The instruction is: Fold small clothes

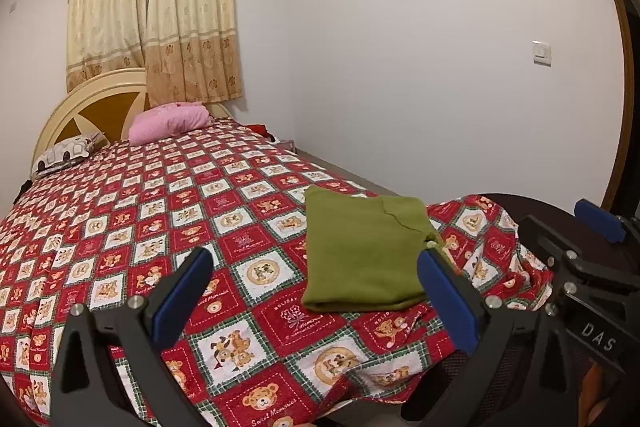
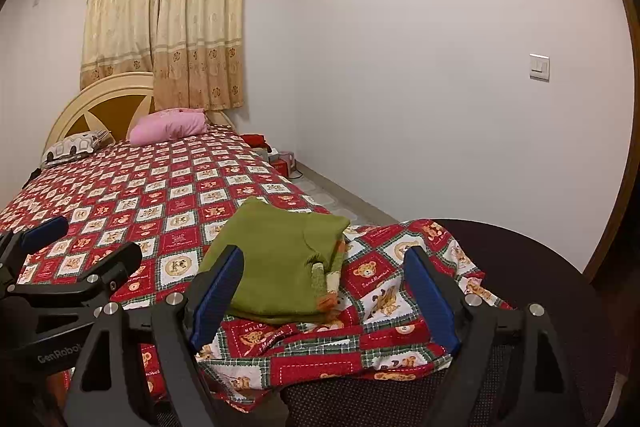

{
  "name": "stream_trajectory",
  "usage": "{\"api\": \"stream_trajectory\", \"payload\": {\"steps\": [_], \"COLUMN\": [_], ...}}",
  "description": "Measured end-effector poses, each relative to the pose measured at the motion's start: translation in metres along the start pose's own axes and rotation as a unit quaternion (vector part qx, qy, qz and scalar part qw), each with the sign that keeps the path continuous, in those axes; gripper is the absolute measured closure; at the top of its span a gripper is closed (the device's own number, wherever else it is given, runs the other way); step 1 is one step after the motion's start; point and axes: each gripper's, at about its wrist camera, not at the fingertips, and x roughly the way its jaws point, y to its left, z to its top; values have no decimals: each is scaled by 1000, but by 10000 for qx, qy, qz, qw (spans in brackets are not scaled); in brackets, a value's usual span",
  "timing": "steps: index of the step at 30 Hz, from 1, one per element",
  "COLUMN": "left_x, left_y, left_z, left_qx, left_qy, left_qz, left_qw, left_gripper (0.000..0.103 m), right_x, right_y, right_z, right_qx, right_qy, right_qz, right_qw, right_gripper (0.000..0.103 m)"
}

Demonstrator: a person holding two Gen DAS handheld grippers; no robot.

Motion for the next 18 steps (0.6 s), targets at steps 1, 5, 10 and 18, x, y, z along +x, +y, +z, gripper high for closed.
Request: {"api": "stream_trajectory", "payload": {"steps": [1, 5, 10, 18], "left_x": [1, 5, 11, 17], "left_y": [0, 0, 1, 8], "left_z": [0, -1, -2, -2], "left_qx": [-15, -55, -85, -146], "left_qy": [24, 92, 191, 344], "left_qz": [-5, 9, -79, 36], "left_qw": [10000, 9999, 9998, 9993], "left_gripper": [0, 0, 0, 0], "right_x": [1, 0, 2, 15], "right_y": [0, 0, 0, -12], "right_z": [-1, -1, -2, -6], "right_qx": [0, -4, 16, 163], "right_qy": [6, 3, 29, 207], "right_qz": [0, -3, -16, -61], "right_qw": [10000, 10000, 10000, 9996], "right_gripper": [20, 20, 20, 20]}}
